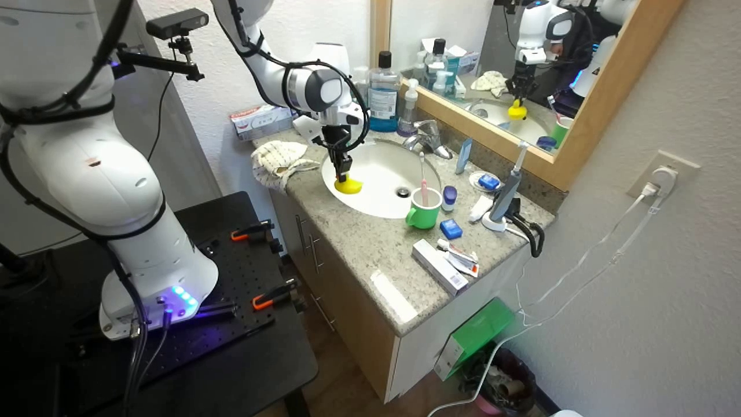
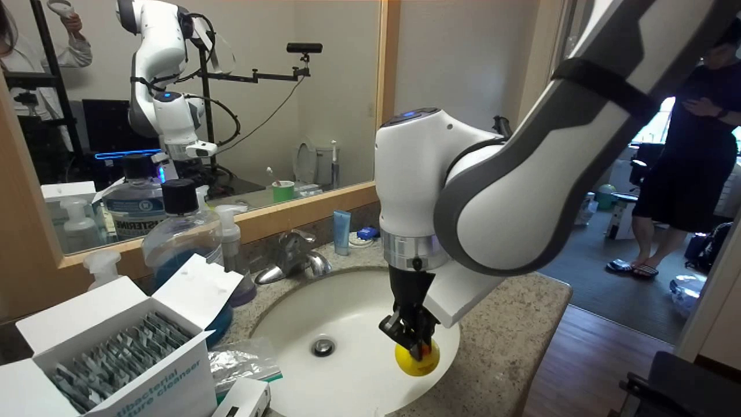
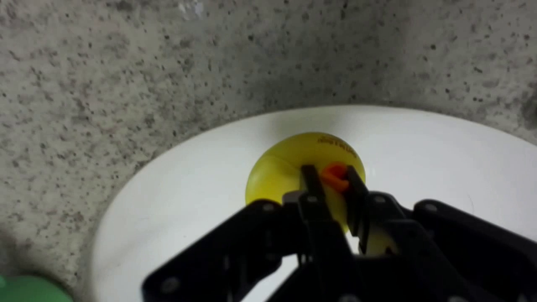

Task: Remove the yellow rubber duck from the sink

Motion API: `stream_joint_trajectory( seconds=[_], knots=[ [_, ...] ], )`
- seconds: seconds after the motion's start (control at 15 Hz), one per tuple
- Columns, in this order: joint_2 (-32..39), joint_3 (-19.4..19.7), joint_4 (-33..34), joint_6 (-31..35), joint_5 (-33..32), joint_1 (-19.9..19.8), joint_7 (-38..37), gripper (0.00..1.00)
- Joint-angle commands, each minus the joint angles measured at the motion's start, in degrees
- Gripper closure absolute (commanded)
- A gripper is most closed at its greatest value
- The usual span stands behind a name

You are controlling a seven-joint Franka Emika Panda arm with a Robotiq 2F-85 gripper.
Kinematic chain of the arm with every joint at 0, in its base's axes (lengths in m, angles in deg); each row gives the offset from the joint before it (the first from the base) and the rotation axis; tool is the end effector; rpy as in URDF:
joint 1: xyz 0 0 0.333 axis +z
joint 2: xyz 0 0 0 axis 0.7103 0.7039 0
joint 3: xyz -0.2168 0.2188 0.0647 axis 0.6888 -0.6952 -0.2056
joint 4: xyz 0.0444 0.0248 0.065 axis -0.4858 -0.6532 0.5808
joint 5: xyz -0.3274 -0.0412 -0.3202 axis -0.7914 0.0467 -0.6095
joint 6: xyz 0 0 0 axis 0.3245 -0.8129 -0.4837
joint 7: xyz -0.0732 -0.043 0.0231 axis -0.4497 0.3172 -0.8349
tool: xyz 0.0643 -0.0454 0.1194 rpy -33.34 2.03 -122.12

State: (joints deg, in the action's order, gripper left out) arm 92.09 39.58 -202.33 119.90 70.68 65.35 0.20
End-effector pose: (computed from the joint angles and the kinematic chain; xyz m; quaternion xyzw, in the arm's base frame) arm 0.4880 0.1460 0.1024 0.9966 -0.0239 -0.0114 0.0780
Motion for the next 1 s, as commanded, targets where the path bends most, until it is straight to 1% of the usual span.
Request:
stream_joint_trajectory(
  seconds=[0.0, 0.2, 0.33, 0.6, 0.93],
  knots=[
    [-6.22, -0.81, -7.84, 1.95, -5.06, -0.14, -7.44, 0.96],
    [-8.81, -1.83, -11.40, 4.46, -9.08, -0.91, -12.85, 0.96],
    [-10.03, -2.82, -13.03, 5.47, -10.27, -1.81, -14.82, 0.96],
    [-12.45, -5.14, -15.99, 6.09, -10.10, -3.78, -15.87, 0.96],
    [-12.31, -7.23, -17.16, 7.37, -8.84, -6.16, -14.20, 0.96]
  ],
)
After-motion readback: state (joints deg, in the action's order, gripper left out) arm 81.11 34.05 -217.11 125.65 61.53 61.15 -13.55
